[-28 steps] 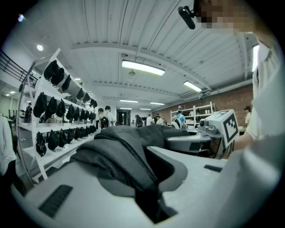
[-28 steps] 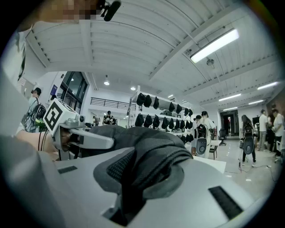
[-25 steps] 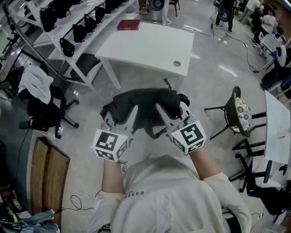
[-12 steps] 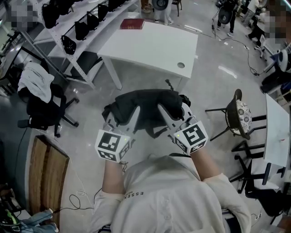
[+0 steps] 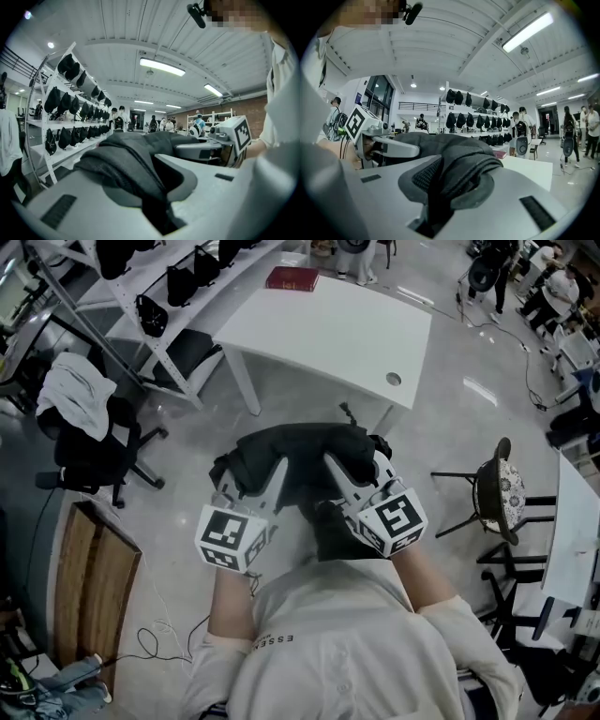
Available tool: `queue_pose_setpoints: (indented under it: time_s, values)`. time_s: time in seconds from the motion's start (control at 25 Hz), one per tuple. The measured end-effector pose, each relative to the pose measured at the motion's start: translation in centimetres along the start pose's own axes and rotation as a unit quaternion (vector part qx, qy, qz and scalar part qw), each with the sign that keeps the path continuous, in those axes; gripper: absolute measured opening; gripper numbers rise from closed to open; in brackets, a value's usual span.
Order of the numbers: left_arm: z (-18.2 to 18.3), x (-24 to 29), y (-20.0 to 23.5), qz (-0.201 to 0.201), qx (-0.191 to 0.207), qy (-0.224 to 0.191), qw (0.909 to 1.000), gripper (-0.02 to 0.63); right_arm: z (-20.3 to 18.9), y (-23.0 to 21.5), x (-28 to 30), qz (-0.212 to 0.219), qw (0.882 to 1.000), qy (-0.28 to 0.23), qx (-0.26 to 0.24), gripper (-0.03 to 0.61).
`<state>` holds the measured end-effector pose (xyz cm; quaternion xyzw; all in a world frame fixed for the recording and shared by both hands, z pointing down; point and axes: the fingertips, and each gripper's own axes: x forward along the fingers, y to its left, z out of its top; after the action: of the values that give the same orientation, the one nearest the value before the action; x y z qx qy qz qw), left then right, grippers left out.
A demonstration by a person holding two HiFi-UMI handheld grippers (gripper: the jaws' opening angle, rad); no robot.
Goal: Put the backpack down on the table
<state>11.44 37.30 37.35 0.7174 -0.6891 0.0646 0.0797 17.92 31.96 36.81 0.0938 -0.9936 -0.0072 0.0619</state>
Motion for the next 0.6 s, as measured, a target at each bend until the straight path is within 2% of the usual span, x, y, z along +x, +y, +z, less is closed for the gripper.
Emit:
queue_pose_setpoints:
  time_s: [0.28,0.6]
  values:
    - [0.4,5.5,5.6,0.022,-0.003,0.016,0.9996,0.071,-0.4,-4.8,6.8,0.032,0.999,0.0,0.011,0.085]
    - [3.8,15.9,12.8,0.023,-0.002,0.017,0.9996,0.071,1.3,-14.7,15.5,0.044,0.999,-0.008,0.015,0.086]
